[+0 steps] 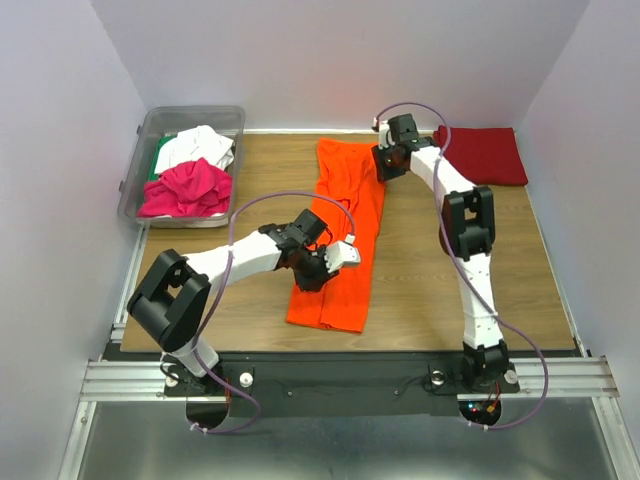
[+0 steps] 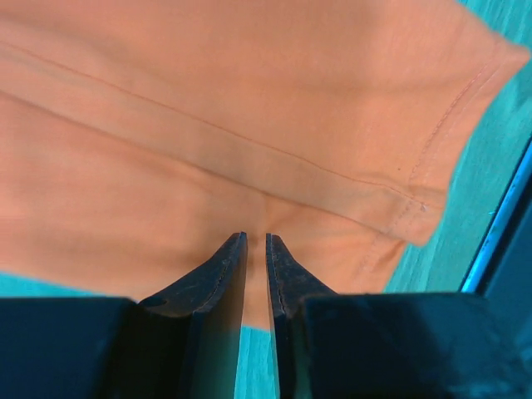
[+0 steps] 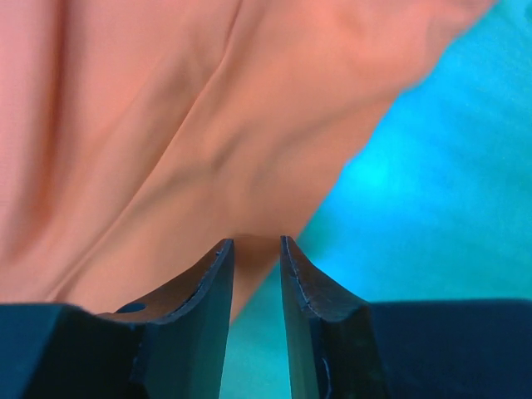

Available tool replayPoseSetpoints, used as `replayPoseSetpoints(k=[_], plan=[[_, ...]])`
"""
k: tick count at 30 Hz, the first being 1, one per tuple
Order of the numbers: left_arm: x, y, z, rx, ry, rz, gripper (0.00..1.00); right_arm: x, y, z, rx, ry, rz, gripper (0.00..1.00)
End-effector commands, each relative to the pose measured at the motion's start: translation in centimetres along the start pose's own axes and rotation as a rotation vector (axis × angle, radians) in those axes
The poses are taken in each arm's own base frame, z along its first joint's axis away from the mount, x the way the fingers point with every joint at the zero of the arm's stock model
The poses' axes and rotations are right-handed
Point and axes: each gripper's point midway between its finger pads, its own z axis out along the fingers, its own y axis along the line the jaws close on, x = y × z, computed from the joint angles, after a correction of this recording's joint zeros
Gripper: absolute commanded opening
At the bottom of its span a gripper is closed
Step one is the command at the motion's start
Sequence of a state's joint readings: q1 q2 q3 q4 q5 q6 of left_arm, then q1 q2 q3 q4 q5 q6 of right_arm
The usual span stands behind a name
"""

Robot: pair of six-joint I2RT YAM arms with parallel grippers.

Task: Fold and stack the t-shirts
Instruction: Fold the tshirt

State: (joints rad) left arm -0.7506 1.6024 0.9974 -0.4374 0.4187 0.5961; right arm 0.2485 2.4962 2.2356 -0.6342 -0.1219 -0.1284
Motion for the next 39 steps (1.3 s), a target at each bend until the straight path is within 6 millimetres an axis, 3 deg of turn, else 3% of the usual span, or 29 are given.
replayPoseSetpoints(k=[1, 2, 3, 4, 5, 8, 13, 19, 23, 26, 30, 31, 32, 33, 34, 35, 36, 37, 38, 39], plan=[[-1.3, 0.0, -3.1, -0.038, -0.043, 0.021, 0.27, -4.7, 2.2, -8.0, -0.085, -0.136, -0.011, 0.35], [-0.8, 0.2, -3.0, -0.05, -0.031, 0.028, 0.27, -2.8, 3.2, -7.7, -0.114, -0.091, -0.006, 0.36], [0.0, 0.4, -2.8, -0.064, -0.004, 0.047, 0.27, -3.0, 4.2, -9.0, -0.145, -0.104, -0.006, 0.36], [0.6, 0.9, -2.4, -0.082, 0.012, 0.063, 0.27, -1.5, 6.2, -9.2, -0.195, -0.068, 0.002, 0.35], [0.6, 0.9, -2.4, -0.083, 0.012, 0.063, 0.27, -1.5, 6.2, -9.2, -0.195, -0.068, 0.002, 0.35], [2.4, 1.7, -1.2, -0.112, 0.065, 0.084, 0.27, 2.6, 9.1, -8.6, -0.277, 0.031, 0.029, 0.34], [3.4, 2.4, 0.4, -0.109, 0.109, 0.105, 0.27, 6.6, 10.6, -6.8, -0.329, 0.134, 0.071, 0.31], [3.8, 0.3, 3.1, -0.016, 0.14, 0.12, 0.27, 8.1, 9.5, -3.4, -0.278, 0.175, 0.07, 0.29], [2.0, -2.5, 4.9, 0.065, 0.12, 0.139, 0.27, 7.2, 8.2, -0.8, -0.22, 0.162, 0.055, 0.28], [1.0, -3.5, 5.4, 0.097, 0.103, 0.135, 0.27, 5.9, 8.1, -0.7, -0.213, 0.134, 0.052, 0.28], [0.3, -3.4, 3.9, 0.077, 0.081, 0.138, 0.27, 3.6, 8.9, -4.3, -0.251, 0.077, 0.035, 0.33], [0.2, -3.3, 3.4, 0.072, 0.073, 0.149, 0.29, 2.9, 9.3, -6.9, -0.272, 0.052, 0.011, 0.36], [0.4, -3.5, 2.6, 0.08, 0.073, 0.149, 0.3, 2.6, 9.5, -8.1, -0.281, 0.037, -0.003, 0.38], [-0.2, -3.8, 1.4, 0.074, 0.045, 0.169, 0.32, 3.4, 10.0, -9.6, -0.307, 0.051, -0.025, 0.4], [-0.8, -4.5, 0.0, 0.08, 0.012, 0.181, 0.34, 2.1, 10.1, -12.5, -0.313, -0.001, -0.052, 0.49], [-0.4, -4.7, -0.1, 0.087, 0.024, 0.177, 0.35, 1.9, 10.5, -14.2, -0.326, -0.019, -0.073, 0.5], [-1.3, -5.3, -1.4, 0.089, -0.026, 0.194, 0.36, 2.0, 10.7, -15.5, -0.336, -0.03, -0.093, 0.51], [-1.6, -5.6, -2.0, 0.092, -0.046, 0.2, 0.38, 3.5, 11.0, -16.3, -0.355, -0.009, -0.108, 0.51], [-2.0, -6.2, -3.0, 0.092, -0.083, 0.211, 0.39, 3.1, 11.2, -19.2, -0.361, -0.053, -0.17, 0.51], [-2.1, -6.4, -3.5, 0.091, -0.097, 0.217, 0.4, 3.9, 11.4, -20.1, -0.375, -0.052, -0.198, 0.51]])
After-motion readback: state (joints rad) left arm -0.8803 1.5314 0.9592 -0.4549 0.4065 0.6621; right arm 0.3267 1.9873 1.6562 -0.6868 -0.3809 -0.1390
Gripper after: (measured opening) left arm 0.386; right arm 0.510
